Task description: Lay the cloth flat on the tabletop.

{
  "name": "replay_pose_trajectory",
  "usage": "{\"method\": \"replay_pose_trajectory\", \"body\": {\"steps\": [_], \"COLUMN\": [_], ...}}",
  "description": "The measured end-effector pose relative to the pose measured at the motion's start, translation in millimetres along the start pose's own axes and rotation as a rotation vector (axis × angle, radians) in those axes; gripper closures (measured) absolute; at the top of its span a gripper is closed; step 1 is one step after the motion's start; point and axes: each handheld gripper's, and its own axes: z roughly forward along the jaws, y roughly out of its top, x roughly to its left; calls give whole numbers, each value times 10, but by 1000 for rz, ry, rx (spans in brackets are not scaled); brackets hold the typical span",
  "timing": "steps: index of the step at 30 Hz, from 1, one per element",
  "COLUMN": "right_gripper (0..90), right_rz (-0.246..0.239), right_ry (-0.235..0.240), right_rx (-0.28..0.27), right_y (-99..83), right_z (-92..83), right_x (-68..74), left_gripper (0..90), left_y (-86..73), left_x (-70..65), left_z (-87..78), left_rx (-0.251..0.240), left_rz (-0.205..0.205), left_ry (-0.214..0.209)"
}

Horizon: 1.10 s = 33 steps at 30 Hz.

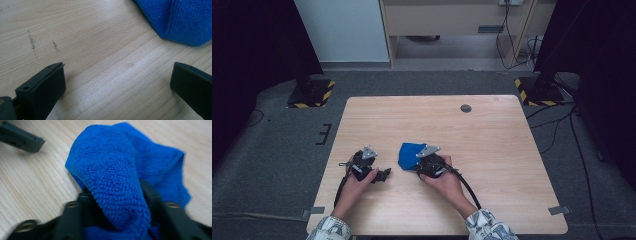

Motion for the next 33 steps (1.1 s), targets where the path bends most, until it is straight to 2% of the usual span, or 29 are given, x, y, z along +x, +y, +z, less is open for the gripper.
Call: {"method": "replay_pose_trajectory", "body": {"steps": [1,2,3,4,6,8,9,10,12,15,18,22,26,29,31,33], "right_gripper": [339,237,237,162,135,97,97,93,92,184,333,520,693,765,814,831], "right_rz": [-11,-30,-30,-10,-8,-5,-5,-2,10,16,12,34,68,70,63,79], "right_ry": [14,-6,-6,10,15,54,54,61,71,71,46,21,15,11,2,11], "right_rx": [6,0,0,-33,-45,-67,-67,-99,-110,-130,-125,-91,-93,-87,-87,-92], "right_y": [8,24,24,38,44,45,45,22,8,-61,-200,-365,-451,-498,-520,-530], "right_z": [-3,-53,-53,-142,-188,-331,-331,-437,-481,-603,-682,-730,-763,-759,-736,-717], "right_x": [13,31,31,26,27,10,10,-13,-31,-103,-213,-396,-522,-567,-590,-610], "left_gripper": [0,0,0,0,0,28,28,51,52,70,90,105,113,115,123,131], "left_y": [1,2,2,3,0,-4,-3,1,14,34,57,76,89,116,124,132], "left_x": [-2,-4,-8,-14,-28,-35,-38,-39,-43,-62,-114,-239,-399,-510,-544,-585], "left_z": [1,1,2,1,-2,-14,-25,-39,-77,-151,-217,-282,-324,-300,-286,-271], "left_rx": [0,0,0,1,-2,-6,-8,-12,-33,-66,-89,-102,-106,-102,-96,-97], "left_rz": [0,-2,-4,-6,-9,-16,-16,-16,-21,-42,-41,-28,2,40,50,60], "left_ry": [0,1,3,6,12,11,15,21,32,30,33,29,16,3,-2,-9]}}
